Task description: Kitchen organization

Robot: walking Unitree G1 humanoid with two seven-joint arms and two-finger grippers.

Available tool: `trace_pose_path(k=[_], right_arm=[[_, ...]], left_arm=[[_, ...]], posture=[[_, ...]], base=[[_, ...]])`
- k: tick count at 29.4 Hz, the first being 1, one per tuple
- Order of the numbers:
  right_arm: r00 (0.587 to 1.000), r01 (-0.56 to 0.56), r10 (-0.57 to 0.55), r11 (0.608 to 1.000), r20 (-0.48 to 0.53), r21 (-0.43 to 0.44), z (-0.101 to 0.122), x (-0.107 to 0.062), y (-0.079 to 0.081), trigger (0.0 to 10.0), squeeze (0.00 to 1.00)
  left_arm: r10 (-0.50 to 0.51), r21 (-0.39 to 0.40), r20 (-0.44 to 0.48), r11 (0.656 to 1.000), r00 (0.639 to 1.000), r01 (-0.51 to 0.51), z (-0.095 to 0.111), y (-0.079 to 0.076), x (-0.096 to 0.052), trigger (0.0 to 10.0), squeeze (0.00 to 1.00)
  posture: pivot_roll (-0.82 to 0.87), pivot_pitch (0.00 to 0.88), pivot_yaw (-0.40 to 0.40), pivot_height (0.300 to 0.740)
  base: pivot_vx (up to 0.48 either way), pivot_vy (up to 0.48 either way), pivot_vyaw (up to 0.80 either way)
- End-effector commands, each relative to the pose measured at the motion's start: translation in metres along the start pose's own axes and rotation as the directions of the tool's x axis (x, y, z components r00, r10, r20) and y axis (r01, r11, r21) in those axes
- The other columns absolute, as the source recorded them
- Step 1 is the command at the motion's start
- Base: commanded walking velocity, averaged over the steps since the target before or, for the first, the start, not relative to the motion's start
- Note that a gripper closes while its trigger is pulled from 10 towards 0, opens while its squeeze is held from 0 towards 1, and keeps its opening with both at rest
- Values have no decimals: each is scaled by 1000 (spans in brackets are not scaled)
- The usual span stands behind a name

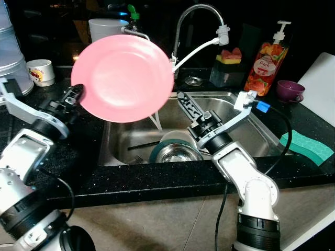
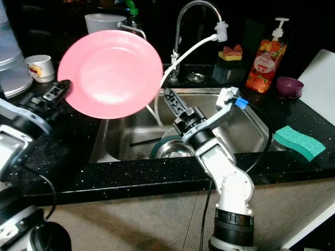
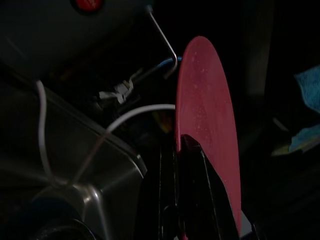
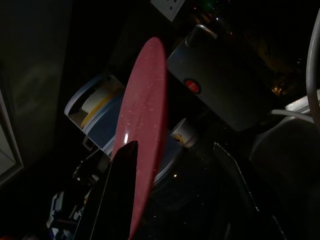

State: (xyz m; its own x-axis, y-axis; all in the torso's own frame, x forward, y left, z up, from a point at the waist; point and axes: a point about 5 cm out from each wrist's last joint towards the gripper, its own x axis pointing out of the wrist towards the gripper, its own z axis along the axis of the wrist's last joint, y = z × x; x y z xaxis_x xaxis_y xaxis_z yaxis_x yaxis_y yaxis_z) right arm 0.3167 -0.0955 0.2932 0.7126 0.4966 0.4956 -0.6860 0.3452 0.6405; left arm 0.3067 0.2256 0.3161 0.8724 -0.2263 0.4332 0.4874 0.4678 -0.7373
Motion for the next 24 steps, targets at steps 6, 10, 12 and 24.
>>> trace_pose_path(k=[6, 10, 12, 24], right_arm=[[1000, -28, 28, 999, -7, 21, 2, 2, 8, 10000, 0], [999, -28, 29, 999, -18, 22, 0, 3, 9, 10000, 0], [999, -25, 26, 1000, -29, 17, -2, 4, 9, 8745, 0], [999, 14, -14, 1000, -52, 5, -5, 3, 4, 0, 0]], left_arm=[[-15, -17, -23, 1000, 1000, 14, -10, -3, -1, 10000, 0], [-16, -25, -52, 1000, 999, 15, -21, -4, -1, 10000, 0], [-16, -23, -80, 1000, 997, 14, -29, -5, -1, 10000, 0], [1, 35, -133, 999, 991, 4, -41, -5, 0, 10000, 0]], posture=[[100, 121, -48, 740], [100, 121, -48, 740], [101, 126, -47, 740], [101, 126, -47, 740]], base=[[0, 0, 0], [0, 0, 0], [0, 0, 0], [0, 0, 0]])
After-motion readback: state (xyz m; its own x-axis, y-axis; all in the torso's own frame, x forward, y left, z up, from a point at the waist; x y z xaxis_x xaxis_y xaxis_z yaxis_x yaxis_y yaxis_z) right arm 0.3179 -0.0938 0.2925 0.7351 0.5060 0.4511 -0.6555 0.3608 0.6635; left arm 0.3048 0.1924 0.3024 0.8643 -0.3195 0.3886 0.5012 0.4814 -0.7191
